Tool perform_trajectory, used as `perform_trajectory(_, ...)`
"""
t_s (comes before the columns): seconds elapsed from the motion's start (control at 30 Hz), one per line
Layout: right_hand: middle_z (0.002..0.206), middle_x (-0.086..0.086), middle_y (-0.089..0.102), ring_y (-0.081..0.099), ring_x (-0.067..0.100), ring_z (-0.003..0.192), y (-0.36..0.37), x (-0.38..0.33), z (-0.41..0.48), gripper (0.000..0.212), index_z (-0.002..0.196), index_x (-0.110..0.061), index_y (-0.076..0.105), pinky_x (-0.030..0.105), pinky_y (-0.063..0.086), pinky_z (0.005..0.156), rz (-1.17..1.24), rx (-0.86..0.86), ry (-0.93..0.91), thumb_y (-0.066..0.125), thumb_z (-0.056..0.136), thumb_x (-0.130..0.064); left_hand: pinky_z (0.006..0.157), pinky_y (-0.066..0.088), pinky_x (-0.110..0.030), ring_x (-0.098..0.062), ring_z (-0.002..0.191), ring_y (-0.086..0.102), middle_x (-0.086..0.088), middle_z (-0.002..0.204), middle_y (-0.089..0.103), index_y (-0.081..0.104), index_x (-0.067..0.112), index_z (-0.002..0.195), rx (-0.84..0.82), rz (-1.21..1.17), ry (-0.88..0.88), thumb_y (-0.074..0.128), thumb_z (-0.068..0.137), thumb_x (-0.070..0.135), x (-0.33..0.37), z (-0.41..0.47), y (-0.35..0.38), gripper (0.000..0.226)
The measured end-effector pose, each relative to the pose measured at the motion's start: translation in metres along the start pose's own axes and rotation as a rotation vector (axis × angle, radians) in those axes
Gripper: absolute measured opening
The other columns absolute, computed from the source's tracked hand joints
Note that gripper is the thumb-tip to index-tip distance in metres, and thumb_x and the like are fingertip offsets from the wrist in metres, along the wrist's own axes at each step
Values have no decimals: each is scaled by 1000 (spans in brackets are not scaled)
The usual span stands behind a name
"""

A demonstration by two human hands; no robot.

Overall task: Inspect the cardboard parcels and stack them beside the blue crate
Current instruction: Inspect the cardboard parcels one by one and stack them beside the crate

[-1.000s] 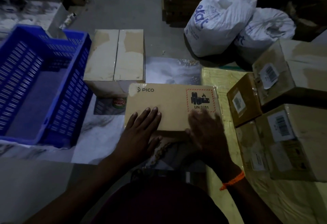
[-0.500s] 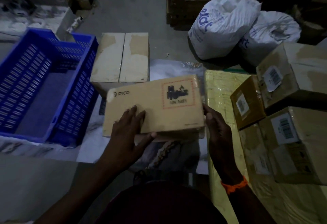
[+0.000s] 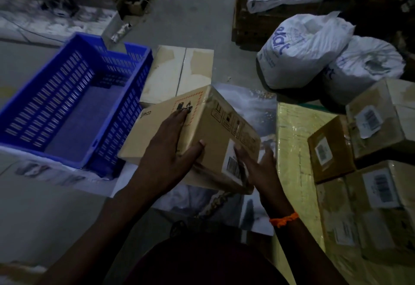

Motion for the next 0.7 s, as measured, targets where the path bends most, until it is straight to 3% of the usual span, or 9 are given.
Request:
perform_trajectory(0.07, 118, -1, 75, 72, 17, 109, 3, 12, -7, 48, 123, -21, 62, 36, 62, 87, 214, -121, 26, 69, 90, -55, 114, 41, -44, -14, 140, 41, 2, 158, 39, 31, 26, 157, 21, -22, -5, 48, 87, 66, -3, -2, -4, 82)
perform_trajectory(0.17, 112, -7, 77, 74, 12, 105, 0, 9, -15, 26, 121, -27, 68, 36, 62, 87, 216, -82, -90, 66, 98, -38, 109, 45, -38, -7, 135, 45, 8, 155, 42, 33, 29, 157, 61, -77, -17, 50, 94, 54, -11, -5, -12, 69)
perform_trajectory(0.27, 118, -7, 75, 72, 9, 108, -8, -9, -15, 33, 129, -29, 64, 36, 60, 89, 228, -15, -201, 68, 98, -37, 99, 49, -28, -1, 126, 51, 10, 145, 50, 32, 36, 157, 67, -217, -82, 49, 96, 50, -28, -5, -9, 65)
perform_trajectory(0.33, 121, -8, 72, 69, 9, 112, -17, -24, -11, 37, 132, -31, 62, 34, 59, 88, 156, 18, -286, 69, 97, -42, 100, 49, -26, 1, 128, 52, 16, 142, 54, 34, 40, 154, 44, -344, -111, 49, 97, 48, -39, -7, -1, 60)
perform_trajectory(0.47, 118, -2, 63, 65, 16, 109, -36, -41, 5, 48, 132, -30, 61, 35, 58, 89, -119, 124, -335, 68, 92, -54, 99, 44, -11, 12, 128, 49, 41, 133, 53, 37, 52, 144, 6, -442, -108, 49, 105, 36, -48, -12, 27, 44)
perform_trajectory(0.6, 120, -1, 56, 60, 18, 111, -44, -41, 7, 49, 138, -27, 57, 24, 51, 88, -227, 172, -343, 70, 94, -44, 106, 47, -26, 1, 133, 50, 30, 142, 53, 38, 40, 152, 38, -532, -130, 51, 99, 42, -61, -9, 42, 55)
perform_trajectory(0.7, 134, 4, 53, 54, 18, 120, -41, -36, -2, 62, 147, -24, 49, 34, 51, 96, -321, 220, -353, 63, 95, -55, 113, 43, -33, -1, 140, 43, 21, 153, 45, 31, 35, 157, 54, -461, -112, 51, 95, 49, -64, -9, 40, 66)
Point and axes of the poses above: each hand's wrist, its own z-axis towards the middle knuckle, its own y-axis out of the palm, x = y × z, the point moved 7 cm from there along z, towards the middle knuckle
